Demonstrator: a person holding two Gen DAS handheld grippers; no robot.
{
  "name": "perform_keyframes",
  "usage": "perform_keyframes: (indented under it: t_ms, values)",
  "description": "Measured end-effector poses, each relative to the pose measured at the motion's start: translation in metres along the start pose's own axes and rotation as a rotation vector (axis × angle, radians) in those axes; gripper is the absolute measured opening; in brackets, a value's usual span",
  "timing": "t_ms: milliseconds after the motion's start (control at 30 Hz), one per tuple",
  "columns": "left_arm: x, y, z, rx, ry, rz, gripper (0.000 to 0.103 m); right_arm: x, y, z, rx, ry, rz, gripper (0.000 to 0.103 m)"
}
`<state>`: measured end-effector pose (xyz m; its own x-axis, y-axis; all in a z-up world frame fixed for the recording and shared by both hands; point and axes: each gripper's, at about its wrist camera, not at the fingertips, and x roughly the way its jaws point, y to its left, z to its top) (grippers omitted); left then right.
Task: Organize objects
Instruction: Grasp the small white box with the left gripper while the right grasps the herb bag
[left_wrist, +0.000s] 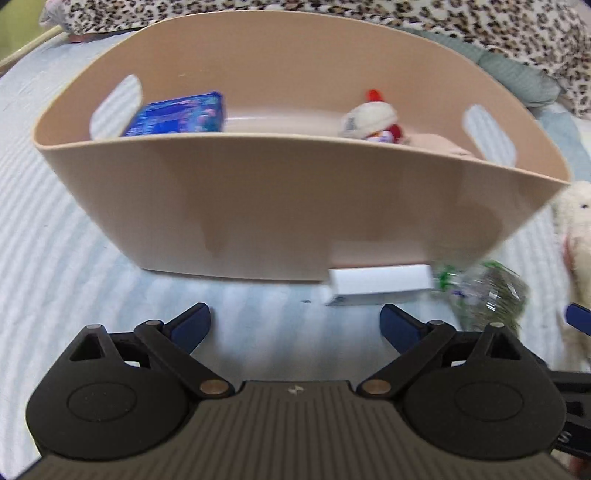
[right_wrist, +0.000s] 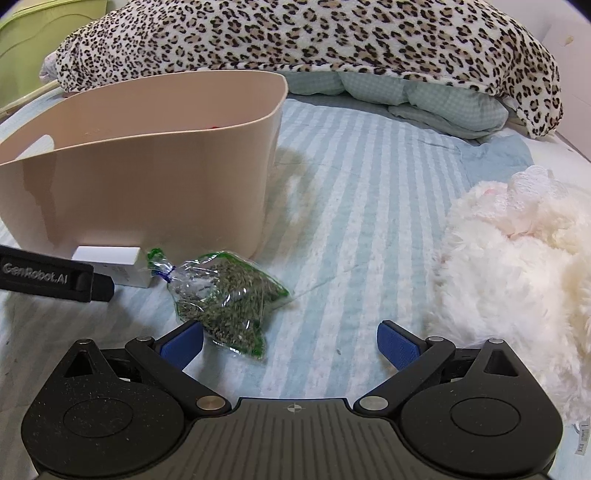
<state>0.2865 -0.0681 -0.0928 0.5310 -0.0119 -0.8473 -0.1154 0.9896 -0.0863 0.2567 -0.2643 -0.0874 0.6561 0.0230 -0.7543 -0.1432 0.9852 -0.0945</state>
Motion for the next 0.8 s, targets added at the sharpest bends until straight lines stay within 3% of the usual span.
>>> perform_keyframes:
  t_ms: [167, 267, 400, 467, 567, 700, 800]
  values:
    - [0.004, -0.025, -0.015, 0.080, -0.064, 0.061, 0.099, 0.000, -0.003, -0.001, -0.001, -0.025, -0.039, 0.102]
    - [0.002, -0.033, -0.025, 0.072, -0.161, 0.075, 0.098, -0.001, -0.007, 0.000, 0.006, -0.036, -0.051, 0.101]
    - [0.003, -0.031, -0.031, 0.060, -0.255, 0.029, 0.098, -0.002, -0.012, 0.001, 0.024, -0.053, -0.045, 0.101]
    - [0.006, -0.029, -0.037, 0.035, -0.274, 0.016, 0.098, -0.001, -0.011, 0.001, 0.022, -0.050, -0.035, 0.102]
    - [0.010, -0.026, -0.040, -0.008, -0.301, 0.080, 0.098, 0.000, -0.009, 0.000, 0.014, -0.046, -0.023, 0.102]
    - [0.008, -0.011, -0.043, 0.037, -0.314, 0.113, 0.098, 0.000, -0.010, 0.001, 0.027, -0.055, 0.008, 0.102]
    - [0.003, 0.005, -0.039, 0.013, -0.303, 0.108, 0.098, 0.002, -0.010, 0.004, 0.052, -0.061, 0.044, 0.103]
